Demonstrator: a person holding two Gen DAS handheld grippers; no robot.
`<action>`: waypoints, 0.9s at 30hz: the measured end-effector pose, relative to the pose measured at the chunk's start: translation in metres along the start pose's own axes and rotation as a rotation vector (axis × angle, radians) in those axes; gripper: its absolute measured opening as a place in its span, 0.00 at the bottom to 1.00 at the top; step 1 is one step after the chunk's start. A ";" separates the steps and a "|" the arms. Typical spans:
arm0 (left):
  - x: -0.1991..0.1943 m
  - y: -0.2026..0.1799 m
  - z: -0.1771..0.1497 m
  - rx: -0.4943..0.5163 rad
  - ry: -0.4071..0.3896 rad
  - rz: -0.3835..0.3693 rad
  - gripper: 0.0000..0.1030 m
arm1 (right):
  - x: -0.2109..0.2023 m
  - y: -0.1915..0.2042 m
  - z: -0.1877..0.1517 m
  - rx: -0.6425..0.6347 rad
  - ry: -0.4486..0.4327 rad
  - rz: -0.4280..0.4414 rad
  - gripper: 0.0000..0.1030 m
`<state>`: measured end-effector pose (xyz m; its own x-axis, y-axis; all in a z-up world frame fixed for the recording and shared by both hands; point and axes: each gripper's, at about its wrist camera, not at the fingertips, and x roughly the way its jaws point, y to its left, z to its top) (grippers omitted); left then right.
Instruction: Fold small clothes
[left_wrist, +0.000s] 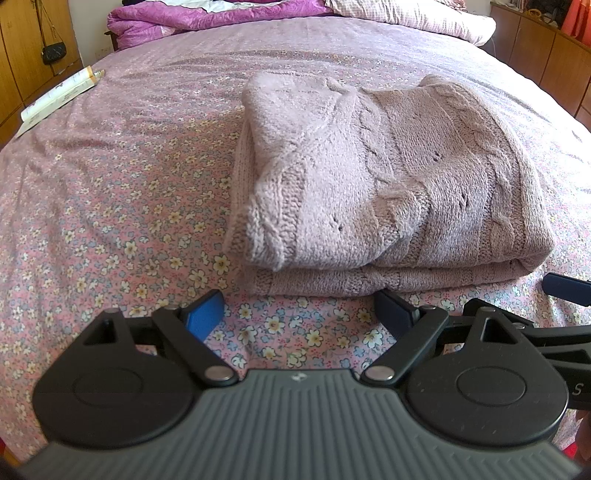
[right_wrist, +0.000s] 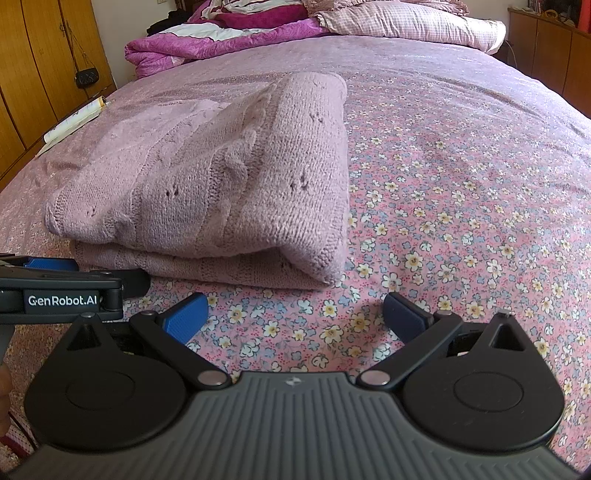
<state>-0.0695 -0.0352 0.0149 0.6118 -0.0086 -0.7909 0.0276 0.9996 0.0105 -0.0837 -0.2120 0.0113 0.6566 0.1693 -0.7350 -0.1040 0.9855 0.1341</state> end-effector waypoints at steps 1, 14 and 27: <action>0.000 0.000 0.000 0.000 0.000 0.000 0.88 | 0.000 0.000 0.000 0.000 0.000 0.000 1.00; 0.000 -0.001 0.000 0.002 0.000 0.003 0.87 | 0.000 0.000 0.000 0.000 0.001 -0.001 1.00; 0.000 -0.002 0.001 0.003 0.000 0.004 0.87 | 0.001 -0.002 -0.001 -0.002 0.002 0.002 1.00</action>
<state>-0.0691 -0.0367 0.0152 0.6120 -0.0043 -0.7908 0.0275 0.9995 0.0158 -0.0838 -0.2133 0.0095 0.6548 0.1712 -0.7362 -0.1071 0.9852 0.1338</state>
